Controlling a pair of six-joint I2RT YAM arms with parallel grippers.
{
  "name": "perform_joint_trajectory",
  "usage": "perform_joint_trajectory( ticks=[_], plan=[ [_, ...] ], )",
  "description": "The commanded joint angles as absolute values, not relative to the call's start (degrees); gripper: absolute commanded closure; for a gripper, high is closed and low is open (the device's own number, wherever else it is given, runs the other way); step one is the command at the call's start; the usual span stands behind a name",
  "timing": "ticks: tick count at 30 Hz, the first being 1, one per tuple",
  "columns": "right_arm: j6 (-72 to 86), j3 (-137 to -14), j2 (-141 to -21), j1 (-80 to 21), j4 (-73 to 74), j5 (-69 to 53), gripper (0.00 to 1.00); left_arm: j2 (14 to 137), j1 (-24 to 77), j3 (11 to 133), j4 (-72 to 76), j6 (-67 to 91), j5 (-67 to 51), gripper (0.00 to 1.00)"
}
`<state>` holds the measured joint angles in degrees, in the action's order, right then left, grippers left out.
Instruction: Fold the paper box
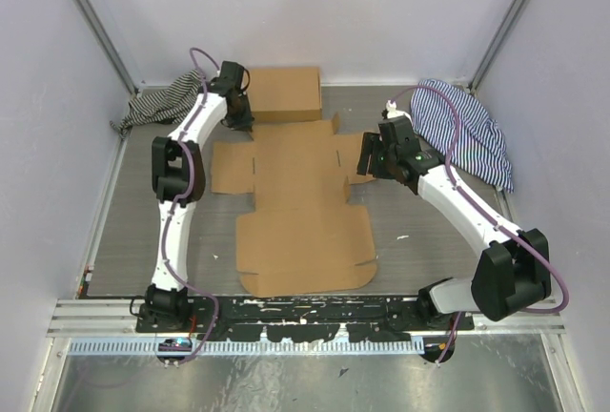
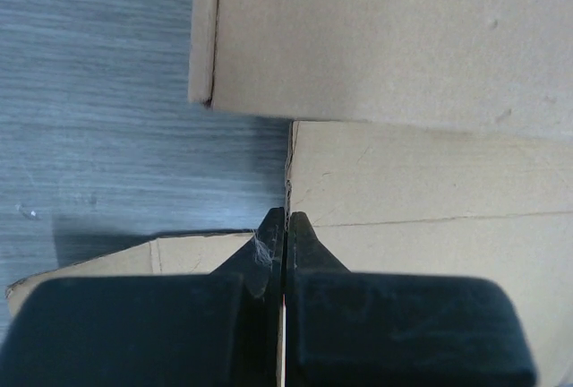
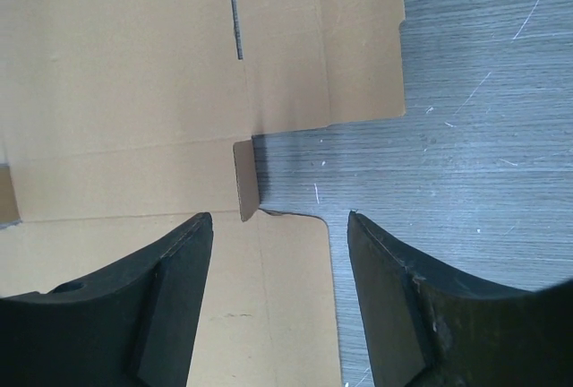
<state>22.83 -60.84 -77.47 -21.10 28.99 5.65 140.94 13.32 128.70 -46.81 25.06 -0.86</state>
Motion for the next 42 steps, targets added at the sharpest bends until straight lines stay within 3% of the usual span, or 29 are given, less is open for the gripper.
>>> perform_joint_trajectory(
  ticks=[1, 15, 23, 30, 36, 42],
  plan=[
    [23.0, -61.9, -76.7, -20.8, 26.2, 5.0, 0.33, 132.8, 13.0, 122.1, -42.4, 23.9, -2.8, 1.0],
    [18.1, -69.1, -79.5, -20.7, 24.6, 1.6, 0.34, 103.8, 16.5, 92.7, -26.0, 19.4, -4.2, 1.0],
    [14.9, -77.0, -81.8, -20.6, 28.1, 0.0, 0.34, 86.8, 22.2, 78.5, -20.7, 13.8, 3.3, 0.99],
    [14.4, -78.6, -80.9, -20.6, 29.5, -3.1, 0.36, 75.6, 24.2, 70.5, -18.9, 10.9, 8.4, 0.96],
    [13.9, -79.7, -80.0, -20.6, 31.3, -6.6, 0.49, 68.8, 25.6, 65.8, -16.8, 9.6, 11.2, 0.95],
    [13.2, -82.5, -80.5, -20.6, 33.5, -12.2, 0.5, 65.7, 27.2, 62.8, -15.1, 8.7, 12.0, 0.95]
  ],
)
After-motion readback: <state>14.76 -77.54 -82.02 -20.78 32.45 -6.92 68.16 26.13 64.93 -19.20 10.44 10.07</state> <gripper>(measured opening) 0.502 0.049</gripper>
